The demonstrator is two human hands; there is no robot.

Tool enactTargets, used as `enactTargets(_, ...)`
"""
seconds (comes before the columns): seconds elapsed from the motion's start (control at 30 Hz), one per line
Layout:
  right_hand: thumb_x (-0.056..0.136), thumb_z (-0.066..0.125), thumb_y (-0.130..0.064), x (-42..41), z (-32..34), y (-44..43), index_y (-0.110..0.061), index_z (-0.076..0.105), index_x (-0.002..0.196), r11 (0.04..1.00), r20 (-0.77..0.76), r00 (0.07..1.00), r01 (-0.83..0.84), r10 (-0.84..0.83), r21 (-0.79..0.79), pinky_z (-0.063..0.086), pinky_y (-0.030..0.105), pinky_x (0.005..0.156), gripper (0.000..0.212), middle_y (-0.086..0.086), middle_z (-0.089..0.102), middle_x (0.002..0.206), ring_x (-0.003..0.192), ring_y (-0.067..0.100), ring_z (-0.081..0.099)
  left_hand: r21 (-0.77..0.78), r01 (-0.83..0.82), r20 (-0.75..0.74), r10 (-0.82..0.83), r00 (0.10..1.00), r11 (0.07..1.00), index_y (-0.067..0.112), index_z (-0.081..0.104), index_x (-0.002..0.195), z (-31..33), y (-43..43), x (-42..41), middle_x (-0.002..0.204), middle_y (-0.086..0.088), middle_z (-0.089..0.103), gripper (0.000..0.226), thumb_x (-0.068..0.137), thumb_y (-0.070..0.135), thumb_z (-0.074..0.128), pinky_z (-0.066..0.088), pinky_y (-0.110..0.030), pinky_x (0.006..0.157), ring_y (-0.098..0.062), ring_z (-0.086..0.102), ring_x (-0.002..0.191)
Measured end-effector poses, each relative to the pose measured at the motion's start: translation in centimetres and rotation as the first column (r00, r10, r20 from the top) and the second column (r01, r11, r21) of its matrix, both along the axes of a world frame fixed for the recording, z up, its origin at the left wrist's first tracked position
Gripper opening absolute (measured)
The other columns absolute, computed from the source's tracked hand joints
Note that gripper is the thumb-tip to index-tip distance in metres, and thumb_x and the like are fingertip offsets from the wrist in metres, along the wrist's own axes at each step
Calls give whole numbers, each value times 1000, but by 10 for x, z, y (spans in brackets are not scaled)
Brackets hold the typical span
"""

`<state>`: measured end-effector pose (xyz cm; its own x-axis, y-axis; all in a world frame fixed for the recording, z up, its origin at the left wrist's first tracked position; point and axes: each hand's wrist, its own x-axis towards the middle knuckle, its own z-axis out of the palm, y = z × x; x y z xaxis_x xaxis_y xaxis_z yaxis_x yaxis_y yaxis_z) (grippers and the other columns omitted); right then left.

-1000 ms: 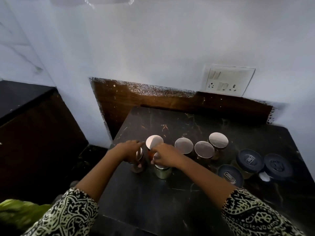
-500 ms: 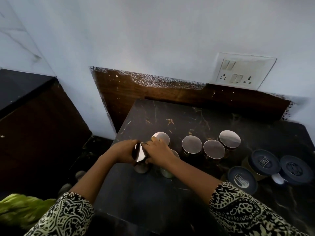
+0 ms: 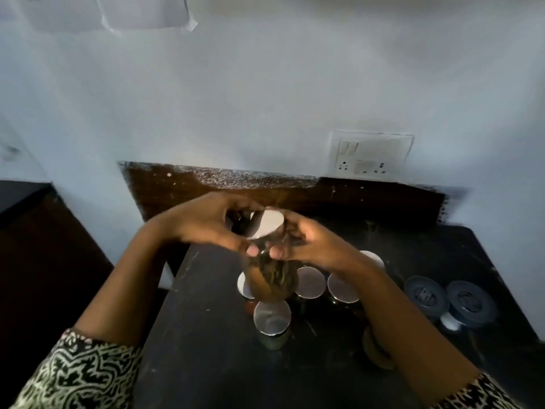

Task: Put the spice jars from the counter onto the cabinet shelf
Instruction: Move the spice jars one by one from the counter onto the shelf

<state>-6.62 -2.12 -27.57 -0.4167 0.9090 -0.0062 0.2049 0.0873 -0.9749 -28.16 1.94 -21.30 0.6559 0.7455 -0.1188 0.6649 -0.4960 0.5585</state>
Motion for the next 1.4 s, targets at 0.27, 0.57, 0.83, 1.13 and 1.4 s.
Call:
enactTargets(0.27, 63, 80, -16, 82, 65, -33, -44, 43, 117, 981, -44, 989, 142, -138, 130, 54, 20, 85, 71, -19, 60, 113, 104, -2, 62, 171, 92, 313, -143, 939, 981, 28, 60, 121, 70, 7, 87, 105, 14, 67, 66, 61, 55, 68, 49, -17, 77, -7, 63, 95)
enactTargets(0.57, 64, 79, -38, 125, 100, -53, -39, 47, 122, 804, -261, 852, 518, -454, 292, 53, 18, 79, 67, -16, 61, 116, 106, 4, 59, 86, -7, 595, -46, 803, 996, 27, 33, 146, 94, -23, 175, 138, 4, 51, 81, 74, 58, 54, 57, -31, 80, -11, 58, 111)
enactTargets(0.83, 72, 78, -24, 141, 121, -52, -33, 32, 138, 597, -244, 728, 672, -640, 439, 46, 18, 87, 81, -30, 49, 107, 102, 0, 54, 103, -99, 594, 18, 805, 990, 38, 34, 140, 86, -42, 212, 120, 7, 56, 75, 74, 62, 62, 52, -42, 92, -14, 59, 105)
enactTargets(1.13, 70, 73, -39, 167, 139, -68, -35, 31, 142, 737, -294, 814, 579, -501, 348, 48, 31, 99, 83, -12, 50, 134, 120, 9, 53, -15, -70, 729, 58, 682, 997, 24, 49, 133, 107, -37, 222, 110, 0, 66, 71, 71, 52, 69, 57, -33, 77, -16, 66, 96)
enactTargets(1.4, 60, 73, -40, 169, 143, -77, -33, 50, 121, 742, -402, 786, 598, -469, 303, 53, 31, 91, 66, -10, 61, 116, 111, 16, 61, -50, 3, 828, 40, 560, 999, 25, 61, 119, 115, -48, 234, 105, 7, 68, 41, 83, 43, 62, 57, -28, 70, -9, 67, 88)
